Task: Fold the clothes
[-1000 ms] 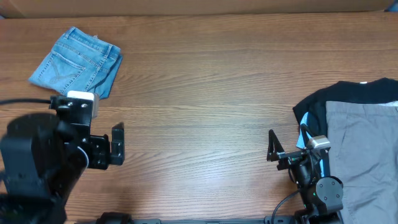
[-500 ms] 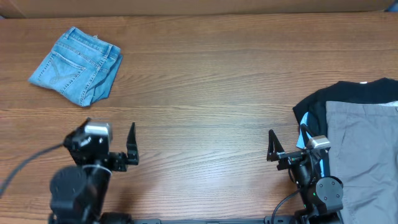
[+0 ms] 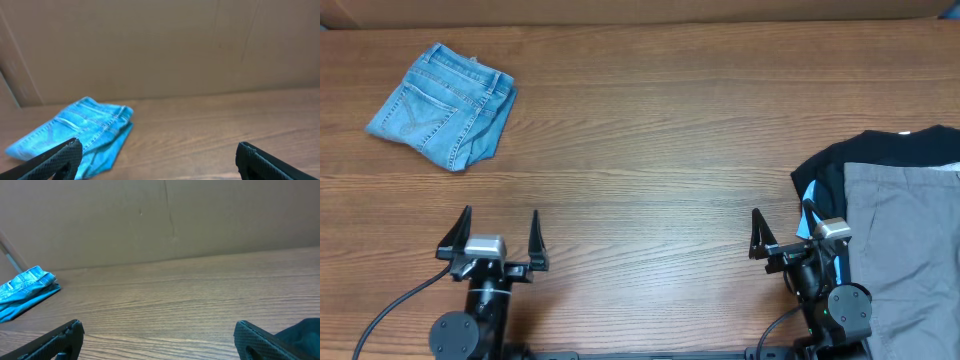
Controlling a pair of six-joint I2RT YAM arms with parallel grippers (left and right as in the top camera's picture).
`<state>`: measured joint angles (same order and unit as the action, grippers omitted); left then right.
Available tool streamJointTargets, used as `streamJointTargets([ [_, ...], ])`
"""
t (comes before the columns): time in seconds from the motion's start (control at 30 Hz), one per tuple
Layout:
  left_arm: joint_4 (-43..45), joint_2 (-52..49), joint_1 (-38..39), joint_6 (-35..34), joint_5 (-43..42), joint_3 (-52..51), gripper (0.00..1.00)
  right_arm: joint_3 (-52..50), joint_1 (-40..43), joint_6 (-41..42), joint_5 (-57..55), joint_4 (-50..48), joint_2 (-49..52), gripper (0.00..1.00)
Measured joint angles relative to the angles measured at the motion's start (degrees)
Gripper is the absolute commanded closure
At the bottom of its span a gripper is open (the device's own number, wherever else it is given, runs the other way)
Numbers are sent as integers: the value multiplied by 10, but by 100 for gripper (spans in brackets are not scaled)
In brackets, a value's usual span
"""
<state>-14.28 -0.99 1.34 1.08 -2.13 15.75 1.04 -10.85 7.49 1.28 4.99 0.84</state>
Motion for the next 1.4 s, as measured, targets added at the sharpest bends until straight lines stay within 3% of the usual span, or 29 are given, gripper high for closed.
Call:
streamJointTargets([
  [0.13,36,0,0,-10,-2,-43,0,0,0,0,0,0,0,0],
  [0.33,172,2,0,-36,-2,-122,0,0,0,0,0,0,0,0],
  [0.53,100,2,0,-71,-2,-153,0,0,0,0,0,0,0,0],
  [1.4,101,3,0,-83,-2,-153,0,0,0,0,0,0,0,0],
])
